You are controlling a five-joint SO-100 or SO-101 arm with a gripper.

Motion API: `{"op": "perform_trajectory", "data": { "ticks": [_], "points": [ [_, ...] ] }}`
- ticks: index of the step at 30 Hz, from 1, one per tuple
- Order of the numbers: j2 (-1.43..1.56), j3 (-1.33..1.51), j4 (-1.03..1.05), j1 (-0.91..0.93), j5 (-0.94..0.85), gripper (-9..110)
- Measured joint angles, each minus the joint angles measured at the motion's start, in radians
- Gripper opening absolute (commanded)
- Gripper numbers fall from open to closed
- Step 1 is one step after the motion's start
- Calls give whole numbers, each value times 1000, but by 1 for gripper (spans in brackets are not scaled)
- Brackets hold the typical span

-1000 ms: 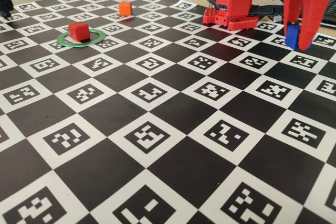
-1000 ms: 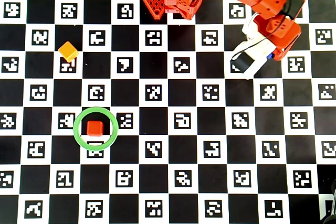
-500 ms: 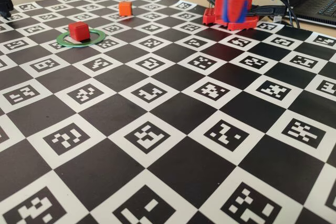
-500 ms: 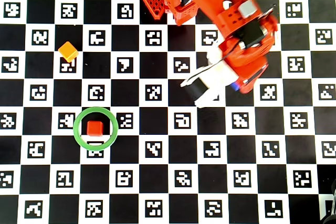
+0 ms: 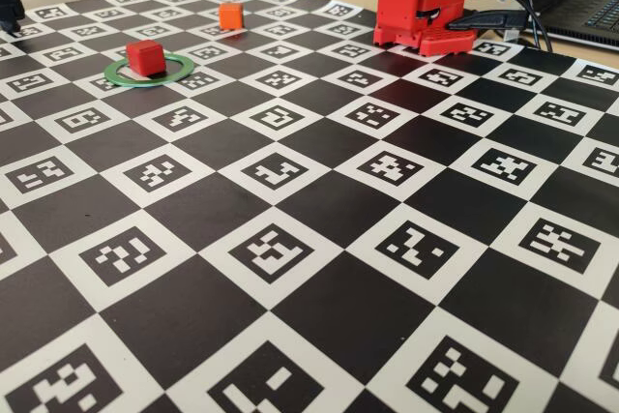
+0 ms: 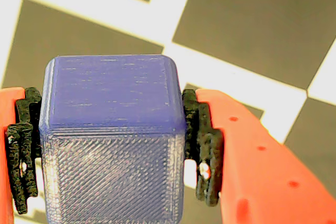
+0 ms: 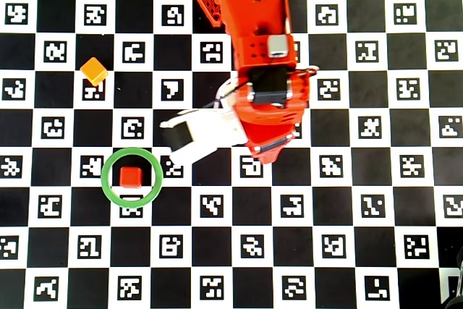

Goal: Grab the red cube then put it in the green circle then put the blue cube on top and finally the orange cube on top

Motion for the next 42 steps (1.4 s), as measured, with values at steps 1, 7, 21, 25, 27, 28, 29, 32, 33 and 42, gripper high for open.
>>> {"op": "perform_trajectory", "data": {
  "ticks": [1,7,21,25,27,28,29,32,33,42],
  "points": [
    [-17,-29,11,18,-8,2],
    [-129,-222,58,149,-52,2],
    [-399,-568,75,376,-141,2],
    [-431,-571,75,413,-164,2],
    [-434,-571,75,426,-176,2],
    [-434,-571,75,434,-183,2],
    [-434,-571,75,439,-186,2],
    [-434,-566,67,456,-198,2],
    [-436,-557,63,463,-202,2],
    [-512,-483,-15,500,-230,2]
  ]
}}
